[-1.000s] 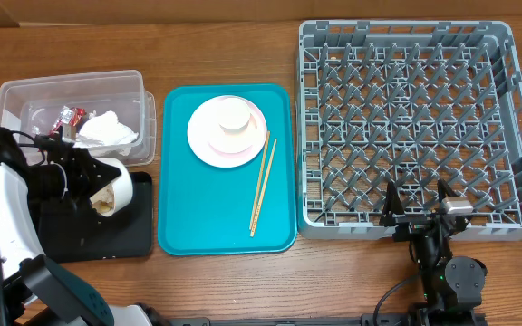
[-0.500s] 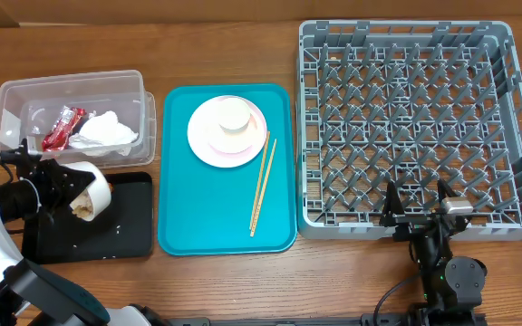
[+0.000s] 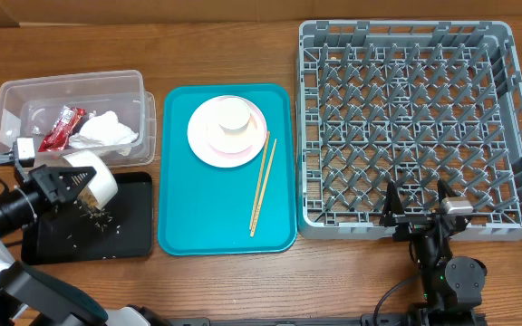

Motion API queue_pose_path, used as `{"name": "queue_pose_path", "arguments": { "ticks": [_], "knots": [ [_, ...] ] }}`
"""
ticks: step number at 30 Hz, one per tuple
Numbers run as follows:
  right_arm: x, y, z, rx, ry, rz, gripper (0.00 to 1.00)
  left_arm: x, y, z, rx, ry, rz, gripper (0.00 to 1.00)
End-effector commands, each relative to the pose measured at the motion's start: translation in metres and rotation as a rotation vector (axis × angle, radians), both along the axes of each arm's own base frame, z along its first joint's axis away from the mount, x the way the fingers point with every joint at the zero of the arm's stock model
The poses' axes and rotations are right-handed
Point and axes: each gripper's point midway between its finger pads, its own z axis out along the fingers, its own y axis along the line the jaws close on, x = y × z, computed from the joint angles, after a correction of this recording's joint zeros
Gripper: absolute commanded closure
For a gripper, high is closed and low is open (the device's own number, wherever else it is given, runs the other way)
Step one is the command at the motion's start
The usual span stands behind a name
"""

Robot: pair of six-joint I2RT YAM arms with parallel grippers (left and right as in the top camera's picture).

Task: Sort waste into correct bins and load items into the dishwasher
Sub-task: 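Tilt the rice bowl to dump the rice onto the black tray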

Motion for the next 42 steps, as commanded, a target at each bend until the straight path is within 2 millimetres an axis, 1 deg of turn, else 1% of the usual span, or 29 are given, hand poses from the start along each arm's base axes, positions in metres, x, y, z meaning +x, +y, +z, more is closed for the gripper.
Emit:
{"name": "queue_pose_path", "arguments": {
  "ticks": [1, 3, 6, 11, 14, 19, 25, 33, 35, 37, 39, 42],
  "knots": [
    [0.000, -0.001, -0.001, 0.000, -0.007, -0.005, 0.00, -0.002, 0.001, 0.010, -0.022, -0.163, 0.026, 0.96],
    [0.000, -0.001, -0.001, 0.000, -0.007, -0.005, 0.00, -0.008, 0.006, 0.000, -0.034, -0.169, 0.060, 0.96],
    [0.000, -0.001, -0.001, 0.000, -0.007, -0.004, 0.00, -0.013, 0.012, -0.007, -0.052, -0.178, 0.104, 0.96],
    [0.000, -0.001, -0.001, 0.000, -0.007, -0.004, 0.00, -0.019, 0.023, -0.007, -0.077, -0.216, 0.168, 0.96],
    [0.000, -0.001, -0.001, 0.000, -0.007, -0.004, 0.00, -0.021, 0.024, -0.007, -0.093, -0.251, 0.189, 0.96],
    [0.000, -0.001, -0.001, 0.000, -0.007, -0.005, 0.00, -0.025, 0.025, -0.016, -0.097, -0.272, 0.214, 0.96],
    [0.000, -0.001, -0.001, 0.000, -0.007, -0.004, 0.00, -0.028, 0.024, -0.017, -0.130, -0.318, 0.250, 0.96],
    [0.000, -0.001, -0.001, 0.000, -0.007, -0.004, 0.00, -0.028, 0.024, -0.019, -0.136, -0.312, 0.253, 0.96],
    [0.000, -0.001, -0.001, 0.000, -0.007, -0.004, 0.00, -0.030, 0.020, -0.015, -0.197, -0.282, 0.269, 0.96],
    [0.000, -0.001, -0.001, 0.000, -0.007, -0.005, 0.00, -0.030, 0.018, -0.010, -0.208, -0.302, 0.274, 0.96],
    [0.000, -0.001, -0.001, 0.000, -0.007, -0.004, 0.00, -0.029, 0.021, -0.011, -0.168, -0.329, 0.265, 0.96],
    [0.000, -0.001, -0.001, 0.000, -0.007, -0.005, 0.00, -0.028, 0.023, -0.016, -0.196, -0.283, 0.272, 0.96]
  ]
}}
